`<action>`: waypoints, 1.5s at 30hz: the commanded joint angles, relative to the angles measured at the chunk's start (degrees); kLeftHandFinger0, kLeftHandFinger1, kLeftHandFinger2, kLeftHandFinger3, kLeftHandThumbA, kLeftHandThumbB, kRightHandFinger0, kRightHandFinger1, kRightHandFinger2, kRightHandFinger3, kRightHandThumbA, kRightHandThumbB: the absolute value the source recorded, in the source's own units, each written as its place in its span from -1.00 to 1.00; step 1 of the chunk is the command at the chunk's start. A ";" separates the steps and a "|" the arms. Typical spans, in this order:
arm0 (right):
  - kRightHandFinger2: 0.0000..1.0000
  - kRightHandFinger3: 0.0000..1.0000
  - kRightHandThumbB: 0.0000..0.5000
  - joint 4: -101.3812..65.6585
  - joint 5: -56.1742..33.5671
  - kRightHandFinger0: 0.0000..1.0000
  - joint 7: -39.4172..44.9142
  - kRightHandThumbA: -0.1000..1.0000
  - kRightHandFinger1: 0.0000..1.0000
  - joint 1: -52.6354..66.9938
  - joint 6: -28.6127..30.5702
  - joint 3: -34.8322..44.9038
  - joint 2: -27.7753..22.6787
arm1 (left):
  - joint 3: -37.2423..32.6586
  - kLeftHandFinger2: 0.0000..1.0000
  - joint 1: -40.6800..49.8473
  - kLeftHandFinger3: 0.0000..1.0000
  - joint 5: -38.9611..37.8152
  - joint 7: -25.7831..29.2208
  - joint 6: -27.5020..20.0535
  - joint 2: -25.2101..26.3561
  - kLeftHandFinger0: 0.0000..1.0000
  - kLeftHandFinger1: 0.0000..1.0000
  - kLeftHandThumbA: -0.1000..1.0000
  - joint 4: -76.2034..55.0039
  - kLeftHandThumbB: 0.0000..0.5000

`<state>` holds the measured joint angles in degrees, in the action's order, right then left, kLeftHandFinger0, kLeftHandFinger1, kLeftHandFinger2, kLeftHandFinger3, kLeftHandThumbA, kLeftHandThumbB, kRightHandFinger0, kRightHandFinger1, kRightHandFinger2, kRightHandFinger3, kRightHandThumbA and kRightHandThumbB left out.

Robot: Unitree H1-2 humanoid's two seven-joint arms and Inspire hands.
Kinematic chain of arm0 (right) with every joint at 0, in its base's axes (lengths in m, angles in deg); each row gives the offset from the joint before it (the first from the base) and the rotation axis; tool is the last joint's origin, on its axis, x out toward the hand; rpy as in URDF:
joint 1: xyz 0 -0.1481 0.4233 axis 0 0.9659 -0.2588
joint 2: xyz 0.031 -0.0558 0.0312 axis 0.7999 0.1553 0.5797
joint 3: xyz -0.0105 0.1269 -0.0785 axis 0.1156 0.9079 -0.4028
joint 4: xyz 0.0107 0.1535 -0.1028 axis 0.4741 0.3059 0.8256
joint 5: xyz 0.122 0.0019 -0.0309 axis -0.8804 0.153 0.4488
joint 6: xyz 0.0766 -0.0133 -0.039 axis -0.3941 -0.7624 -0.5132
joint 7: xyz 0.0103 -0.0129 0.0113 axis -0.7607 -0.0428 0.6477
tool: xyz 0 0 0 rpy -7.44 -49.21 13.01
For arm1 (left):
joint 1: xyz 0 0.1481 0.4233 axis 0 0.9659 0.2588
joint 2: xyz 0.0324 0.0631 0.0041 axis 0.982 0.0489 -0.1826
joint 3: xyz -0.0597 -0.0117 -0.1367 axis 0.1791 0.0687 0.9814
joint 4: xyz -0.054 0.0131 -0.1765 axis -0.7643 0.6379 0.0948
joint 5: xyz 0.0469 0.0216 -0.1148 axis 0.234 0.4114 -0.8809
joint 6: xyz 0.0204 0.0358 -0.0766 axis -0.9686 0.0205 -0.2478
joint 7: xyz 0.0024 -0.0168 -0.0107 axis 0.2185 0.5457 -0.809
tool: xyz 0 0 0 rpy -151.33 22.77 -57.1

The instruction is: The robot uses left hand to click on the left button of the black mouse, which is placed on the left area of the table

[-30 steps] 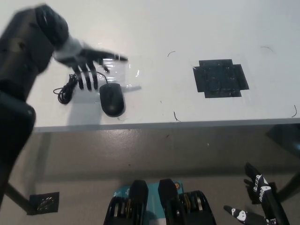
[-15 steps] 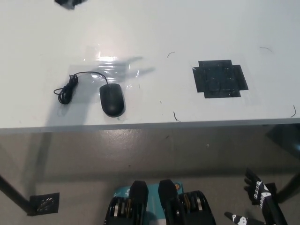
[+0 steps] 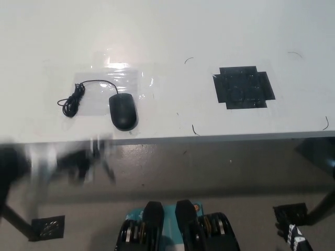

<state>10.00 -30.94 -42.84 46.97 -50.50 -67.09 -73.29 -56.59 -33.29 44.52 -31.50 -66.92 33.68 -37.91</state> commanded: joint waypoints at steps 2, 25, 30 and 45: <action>1.00 1.00 -0.21 -2.49 -1.37 0.90 0.14 1.00 0.91 6.53 4.89 0.85 -0.59 | 6.89 1.00 43.55 1.00 -41.64 8.36 -16.60 0.12 1.00 1.00 1.00 -61.98 0.32; 1.00 1.00 -0.38 -0.19 -1.93 0.78 -2.02 1.00 0.86 -6.04 4.89 3.00 0.69 | 18.28 -1.00 17.72 1.00 -17.06 20.91 -3.83 -26.32 -1.00 -1.00 1.00 -9.01 0.12; 1.00 1.00 -0.35 -0.79 -2.02 0.75 -2.08 1.00 0.85 -6.93 4.56 3.98 1.03 | 23.59 -1.00 13.54 1.00 -13.16 32.05 -6.82 -30.41 -0.94 -1.00 1.00 -0.42 -0.45; 1.00 1.00 -0.34 0.55 -1.99 1.00 -0.65 1.00 1.00 -6.22 4.89 3.33 1.24 | 18.79 1.00 19.31 1.00 3.06 44.05 -11.54 -31.15 1.00 1.00 1.00 -3.39 -0.86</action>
<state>11.04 -31.27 -43.38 40.69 -50.07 -64.49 -71.98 -35.42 -14.83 40.35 3.60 -74.77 2.14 -39.50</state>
